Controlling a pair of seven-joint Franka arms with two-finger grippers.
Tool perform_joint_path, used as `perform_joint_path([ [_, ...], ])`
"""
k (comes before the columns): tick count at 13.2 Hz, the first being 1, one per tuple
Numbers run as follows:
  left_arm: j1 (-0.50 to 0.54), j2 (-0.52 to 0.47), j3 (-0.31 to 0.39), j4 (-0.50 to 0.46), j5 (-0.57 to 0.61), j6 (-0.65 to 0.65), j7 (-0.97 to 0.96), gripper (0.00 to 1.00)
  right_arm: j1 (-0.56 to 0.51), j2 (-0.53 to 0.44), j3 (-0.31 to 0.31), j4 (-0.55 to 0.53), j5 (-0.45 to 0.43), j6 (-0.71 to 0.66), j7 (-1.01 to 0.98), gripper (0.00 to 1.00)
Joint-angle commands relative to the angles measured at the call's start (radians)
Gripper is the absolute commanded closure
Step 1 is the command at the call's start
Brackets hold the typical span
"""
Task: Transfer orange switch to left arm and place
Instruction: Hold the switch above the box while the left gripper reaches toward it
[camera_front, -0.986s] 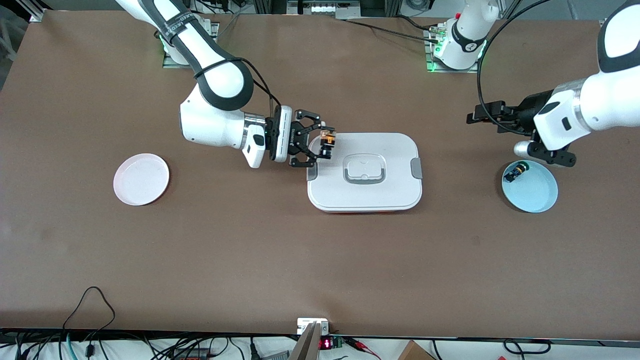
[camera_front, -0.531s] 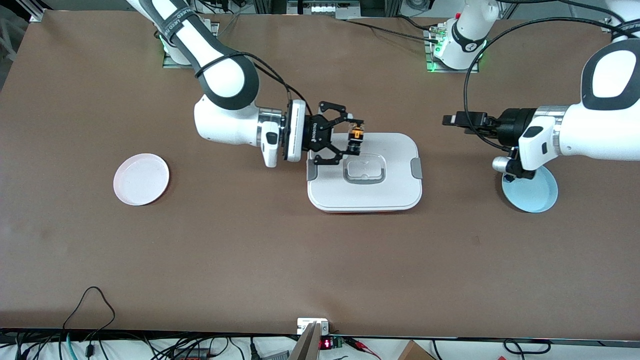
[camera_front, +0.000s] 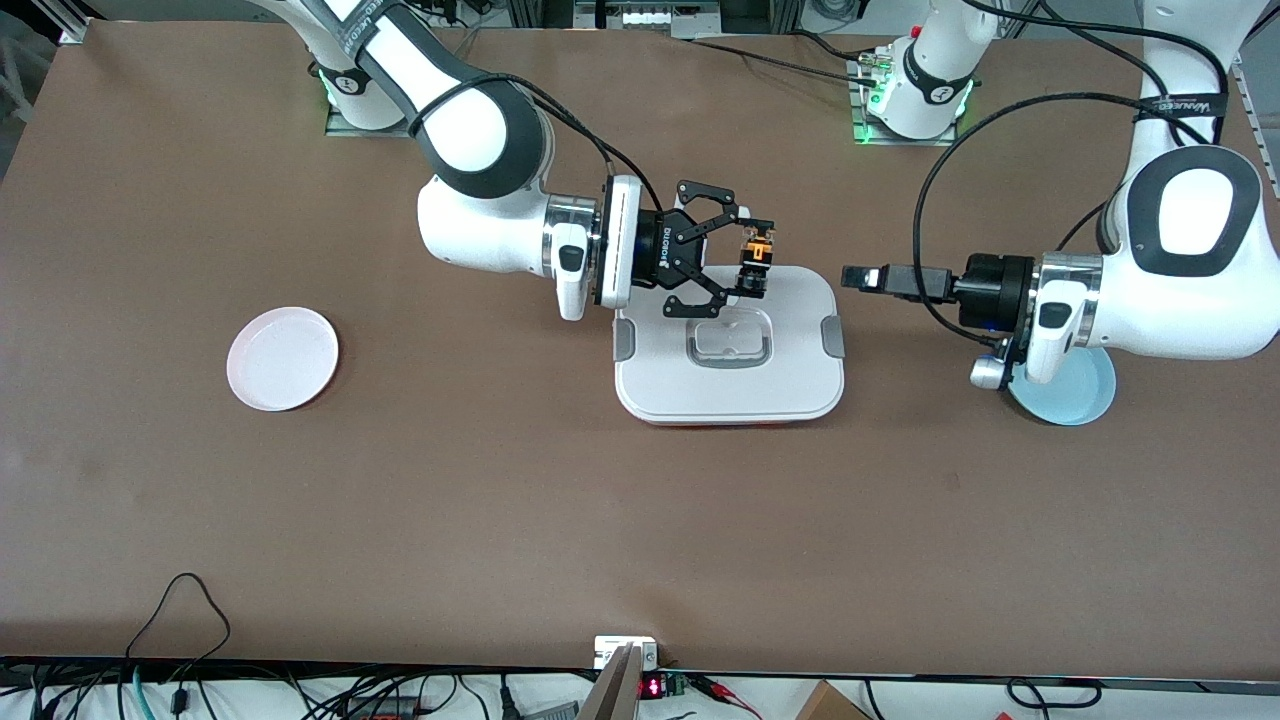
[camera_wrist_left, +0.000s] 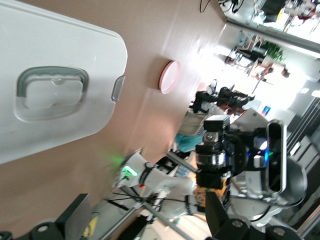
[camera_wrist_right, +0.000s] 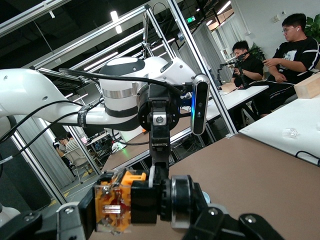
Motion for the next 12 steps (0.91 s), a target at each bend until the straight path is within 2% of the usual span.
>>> perform_joint_path([
  [1, -0.009, -0.035, -0.034, -0.018, -0.05, 0.069, -0.152, 0.0, 0.005, 0.019, 0.002, 0.039, 0.025, 0.009, -0.014, 0.89],
  [3, -0.018, -0.023, -0.04, -0.018, -0.1, 0.115, -0.142, 0.0, 0.003, 0.019, 0.002, 0.041, 0.025, 0.009, -0.012, 0.89],
  [5, -0.061, -0.015, -0.084, -0.018, -0.116, 0.223, -0.136, 0.0, 0.002, 0.019, 0.001, 0.041, 0.025, 0.009, -0.011, 0.89],
  [9, -0.09, 0.0, -0.1, -0.021, -0.163, 0.225, -0.124, 0.0, 0.005, 0.019, 0.001, 0.041, 0.032, 0.009, -0.009, 0.89],
  [10, -0.089, -0.006, -0.1, -0.033, -0.163, 0.218, -0.124, 0.03, 0.005, 0.019, 0.001, 0.041, 0.032, 0.009, -0.009, 0.89],
  [12, -0.069, -0.008, -0.098, -0.035, -0.163, 0.134, -0.124, 0.17, 0.003, 0.019, 0.001, 0.039, 0.032, 0.009, -0.008, 0.89],
])
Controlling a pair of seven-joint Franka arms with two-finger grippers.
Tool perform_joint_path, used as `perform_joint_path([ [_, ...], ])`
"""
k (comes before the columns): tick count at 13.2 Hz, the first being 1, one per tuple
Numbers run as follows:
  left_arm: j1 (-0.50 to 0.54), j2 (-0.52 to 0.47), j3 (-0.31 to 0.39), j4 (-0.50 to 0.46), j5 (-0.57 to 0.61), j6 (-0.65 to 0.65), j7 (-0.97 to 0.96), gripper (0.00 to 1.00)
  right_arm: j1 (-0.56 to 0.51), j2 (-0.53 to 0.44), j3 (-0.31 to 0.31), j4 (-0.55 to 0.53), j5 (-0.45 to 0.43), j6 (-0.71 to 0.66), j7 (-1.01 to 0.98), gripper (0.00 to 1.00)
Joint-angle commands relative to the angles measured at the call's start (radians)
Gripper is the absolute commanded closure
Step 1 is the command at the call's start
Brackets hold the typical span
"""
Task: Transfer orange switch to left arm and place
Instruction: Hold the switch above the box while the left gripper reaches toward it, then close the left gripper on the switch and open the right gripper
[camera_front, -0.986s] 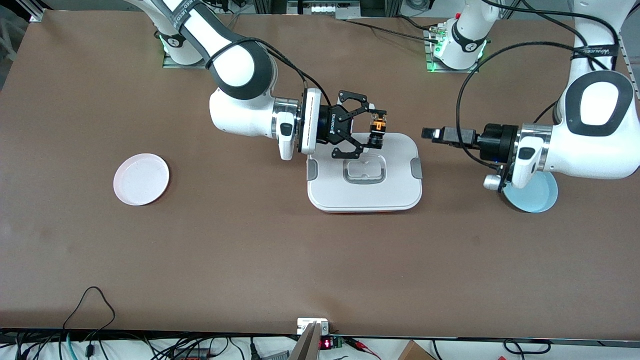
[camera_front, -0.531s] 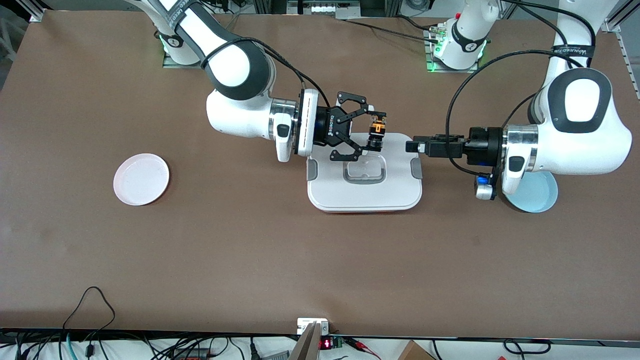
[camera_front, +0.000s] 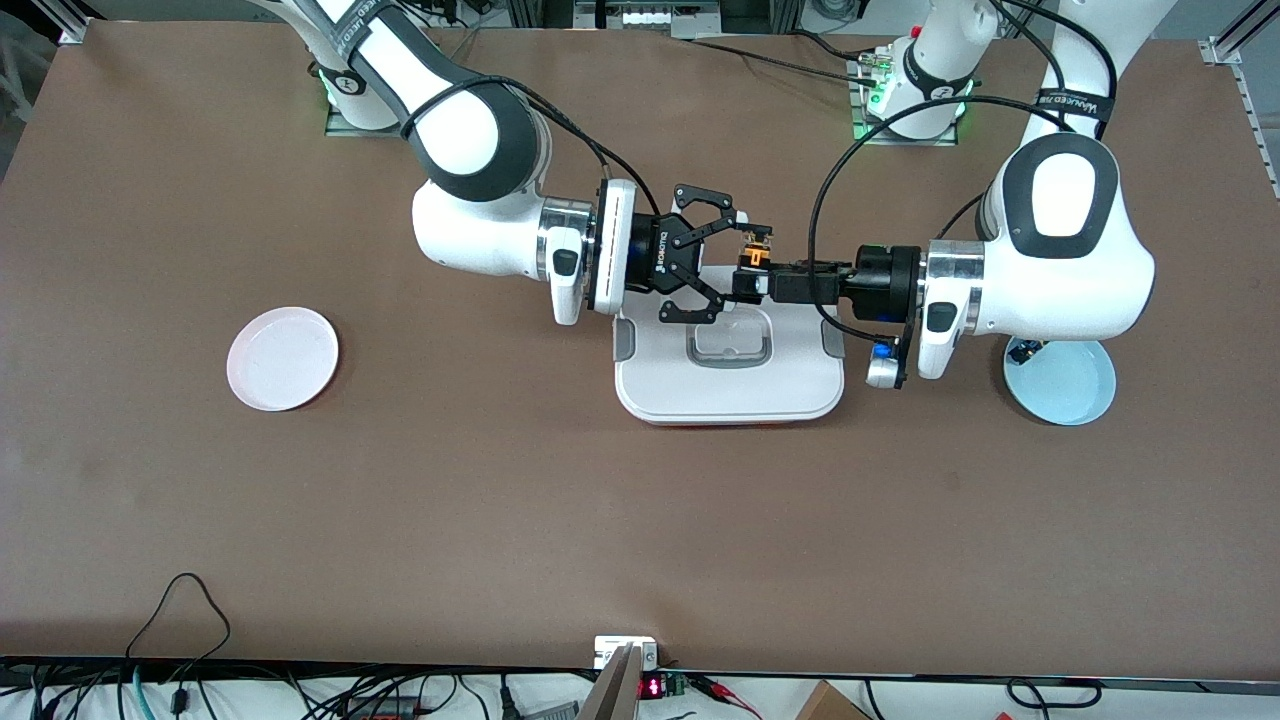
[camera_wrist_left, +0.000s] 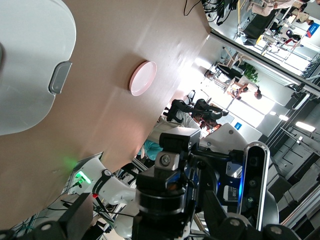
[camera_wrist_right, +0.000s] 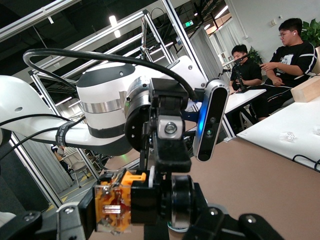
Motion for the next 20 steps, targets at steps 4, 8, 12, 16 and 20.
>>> perform_joint_path([
  [4, 0.047, -0.015, 0.004, -0.02, -0.023, -0.128, 0.002, 0.37, 0.01, 0.011, -0.002, 0.027, 0.022, 0.008, -0.009, 0.89],
  [8, 0.044, -0.014, 0.004, -0.018, -0.021, -0.128, 0.004, 0.63, 0.012, 0.01, -0.003, 0.027, 0.022, 0.008, -0.009, 0.89],
  [12, 0.044, -0.014, 0.004, -0.015, -0.018, -0.128, 0.006, 0.83, 0.012, 0.008, -0.005, 0.027, 0.022, 0.008, -0.008, 0.85],
  [16, 0.047, -0.014, 0.004, -0.012, -0.012, -0.132, 0.004, 0.86, 0.01, 0.007, -0.005, 0.026, 0.022, 0.008, -0.009, 0.83],
  [20, 0.047, -0.014, 0.011, -0.007, -0.004, -0.161, 0.002, 0.85, 0.007, 0.001, -0.014, 0.026, 0.025, 0.002, -0.008, 0.0],
])
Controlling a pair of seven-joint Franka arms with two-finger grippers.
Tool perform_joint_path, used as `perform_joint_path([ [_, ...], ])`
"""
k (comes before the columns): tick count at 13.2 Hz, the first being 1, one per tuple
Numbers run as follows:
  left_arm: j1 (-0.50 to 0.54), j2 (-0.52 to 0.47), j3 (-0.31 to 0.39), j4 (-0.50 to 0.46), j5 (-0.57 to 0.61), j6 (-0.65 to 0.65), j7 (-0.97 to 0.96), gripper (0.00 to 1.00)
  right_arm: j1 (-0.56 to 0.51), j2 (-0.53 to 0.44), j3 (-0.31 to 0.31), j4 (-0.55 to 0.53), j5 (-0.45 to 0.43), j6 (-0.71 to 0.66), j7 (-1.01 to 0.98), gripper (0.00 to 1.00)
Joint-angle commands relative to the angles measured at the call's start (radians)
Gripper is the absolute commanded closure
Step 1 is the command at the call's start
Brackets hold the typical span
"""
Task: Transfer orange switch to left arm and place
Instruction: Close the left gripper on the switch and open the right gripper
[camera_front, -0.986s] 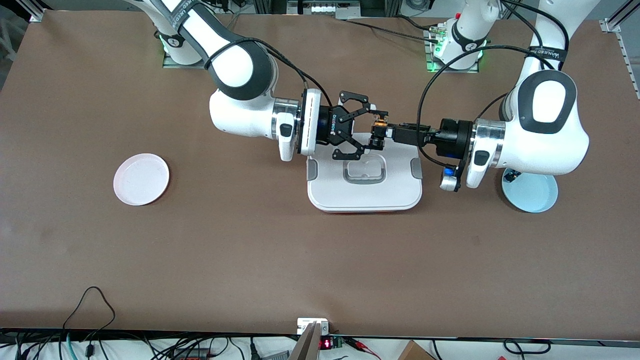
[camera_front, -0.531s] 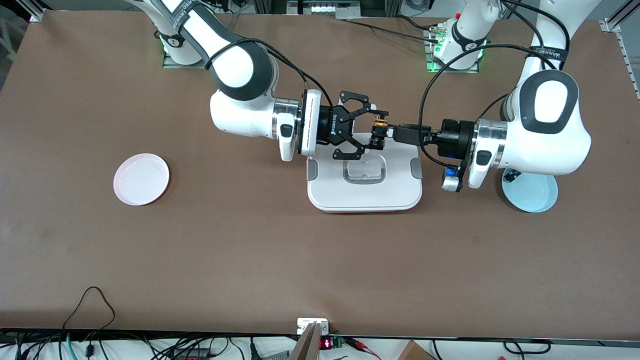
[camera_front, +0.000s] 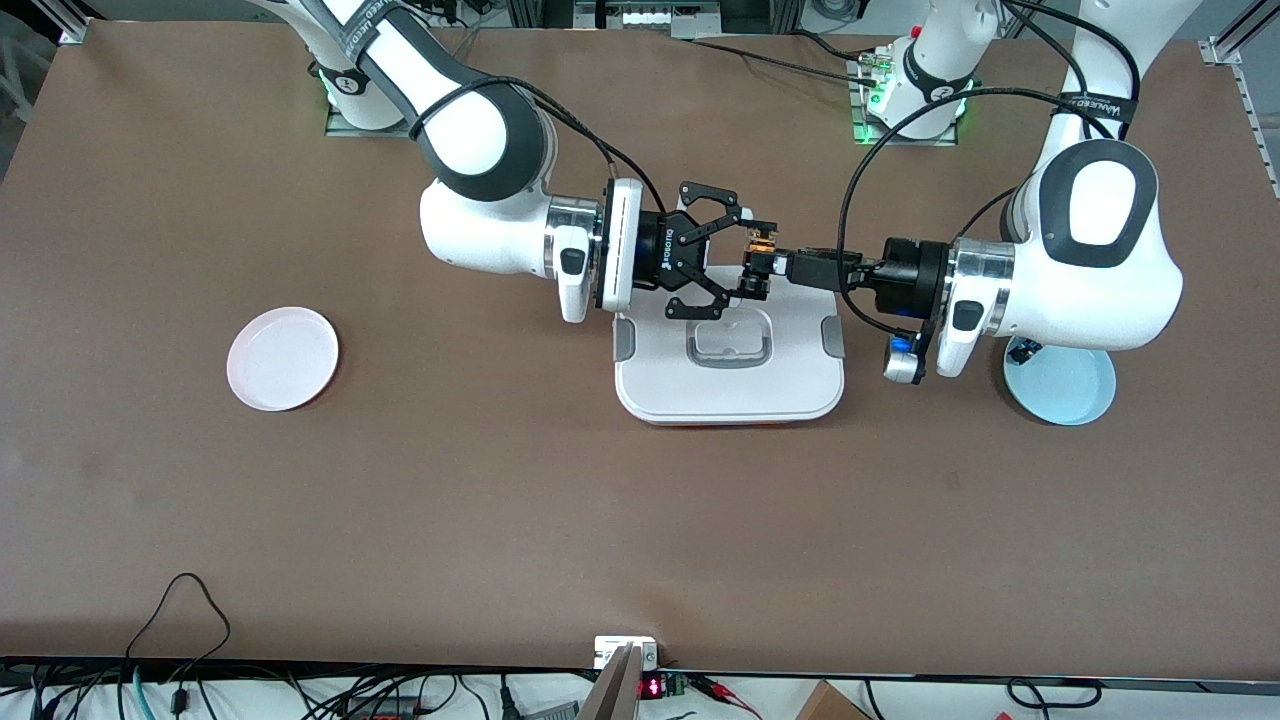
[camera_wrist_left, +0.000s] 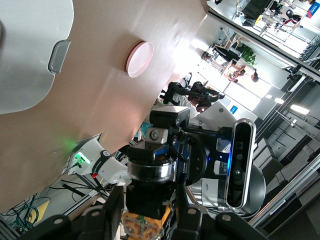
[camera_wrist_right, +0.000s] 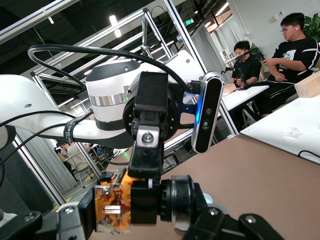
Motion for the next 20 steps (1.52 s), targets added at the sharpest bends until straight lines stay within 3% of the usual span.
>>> perform_joint_path([
  [1, 0.005, -0.013, 0.009, -0.009, 0.038, -0.053, -0.008, 0.85, -0.004, -0.004, -0.015, 0.024, 0.019, 0.001, -0.013, 0.0],
  [6, 0.025, -0.016, 0.012, 0.003, 0.087, -0.091, -0.008, 0.86, -0.017, -0.016, -0.042, 0.024, 0.019, -0.007, 0.016, 0.0],
  [10, 0.044, -0.016, 0.007, 0.087, 0.334, -0.197, 0.011, 0.86, -0.067, -0.054, -0.062, -0.006, 0.004, -0.081, 0.031, 0.0],
  [12, 0.028, -0.016, -0.007, 0.138, 0.513, -0.235, 0.05, 0.86, -0.096, -0.113, -0.132, -0.073, -0.054, -0.155, 0.03, 0.0],
  [15, 0.007, -0.018, -0.047, 0.159, 0.677, -0.263, 0.119, 0.87, -0.171, -0.185, -0.232, -0.149, -0.167, -0.302, 0.034, 0.0],
  [19, 0.008, -0.019, -0.09, 0.195, 0.92, -0.298, 0.273, 0.87, -0.28, -0.294, -0.336, -0.291, -0.184, -0.341, 0.033, 0.0],
  [20, 0.01, -0.025, -0.091, 0.196, 1.008, -0.314, 0.338, 0.87, -0.288, -0.314, -0.366, -0.308, -0.249, -0.352, 0.033, 0.0],
])
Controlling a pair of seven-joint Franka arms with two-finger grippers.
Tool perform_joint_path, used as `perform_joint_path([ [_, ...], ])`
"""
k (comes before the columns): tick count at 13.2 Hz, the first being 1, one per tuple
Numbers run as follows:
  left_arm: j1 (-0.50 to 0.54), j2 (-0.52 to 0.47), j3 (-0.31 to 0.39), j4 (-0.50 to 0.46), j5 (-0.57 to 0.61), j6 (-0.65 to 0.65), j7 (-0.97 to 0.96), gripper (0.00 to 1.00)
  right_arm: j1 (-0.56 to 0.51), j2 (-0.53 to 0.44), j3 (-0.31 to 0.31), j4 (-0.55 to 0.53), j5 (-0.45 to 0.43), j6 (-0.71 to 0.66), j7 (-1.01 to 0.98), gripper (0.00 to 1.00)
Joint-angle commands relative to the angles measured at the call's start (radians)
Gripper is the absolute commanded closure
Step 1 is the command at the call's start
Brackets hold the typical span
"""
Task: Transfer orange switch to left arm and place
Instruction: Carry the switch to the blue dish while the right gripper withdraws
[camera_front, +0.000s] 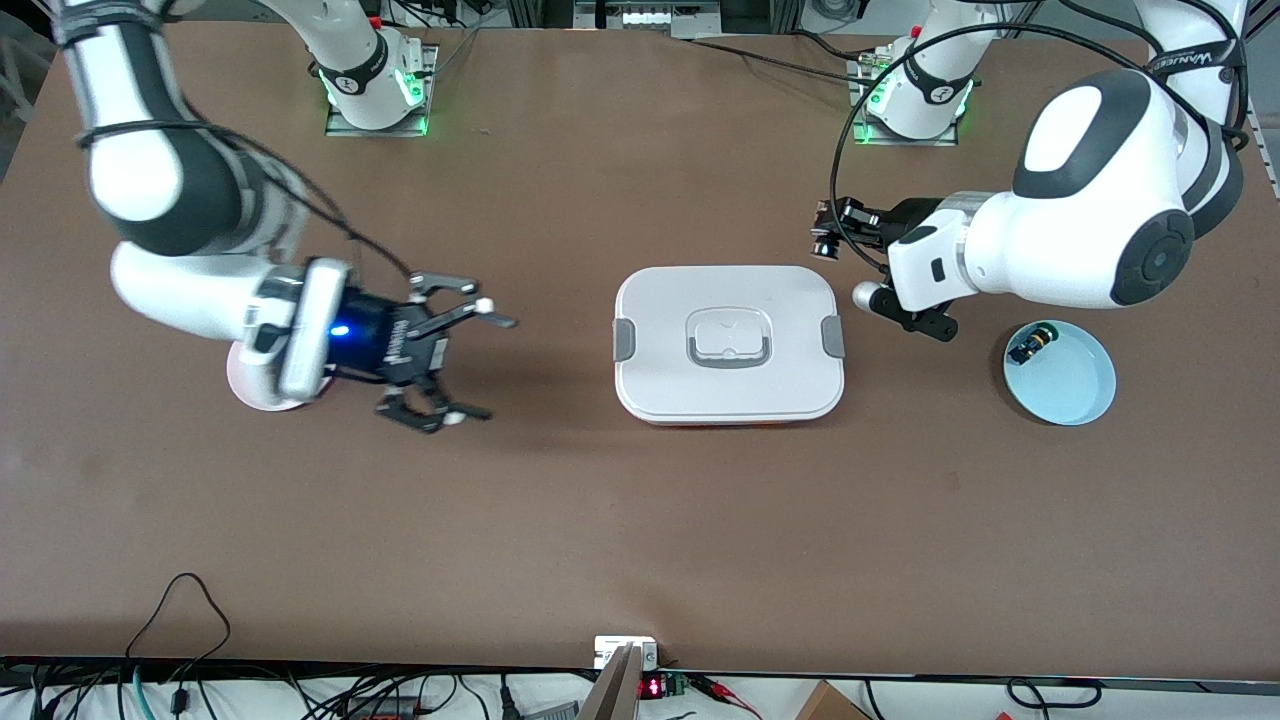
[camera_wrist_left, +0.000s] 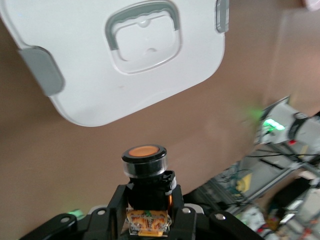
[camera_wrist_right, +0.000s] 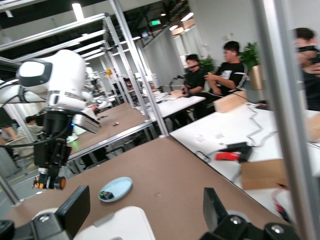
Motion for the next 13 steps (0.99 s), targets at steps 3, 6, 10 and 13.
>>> perform_joint_path([
  [3, 0.007, -0.046, -0.001, 0.024, 0.279, -0.011, 0.324, 0.89, -0.047, -0.132, -0.135, -0.102, -0.349, -0.119, 0.028, 0.0],
  [6, 0.009, 0.023, -0.002, 0.016, 0.518, 0.049, 0.53, 0.89, -0.055, -0.152, -0.253, -0.13, -0.637, -0.196, 0.139, 0.0],
  [10, 0.067, 0.103, 0.005, -0.017, 0.722, 0.19, 0.81, 0.89, -0.055, -0.193, -0.364, -0.154, -0.963, -0.205, 0.348, 0.0],
  [13, 0.153, 0.112, 0.007, -0.138, 0.845, 0.313, 0.916, 0.89, -0.049, -0.244, -0.379, -0.144, -1.168, -0.225, 0.519, 0.0],
])
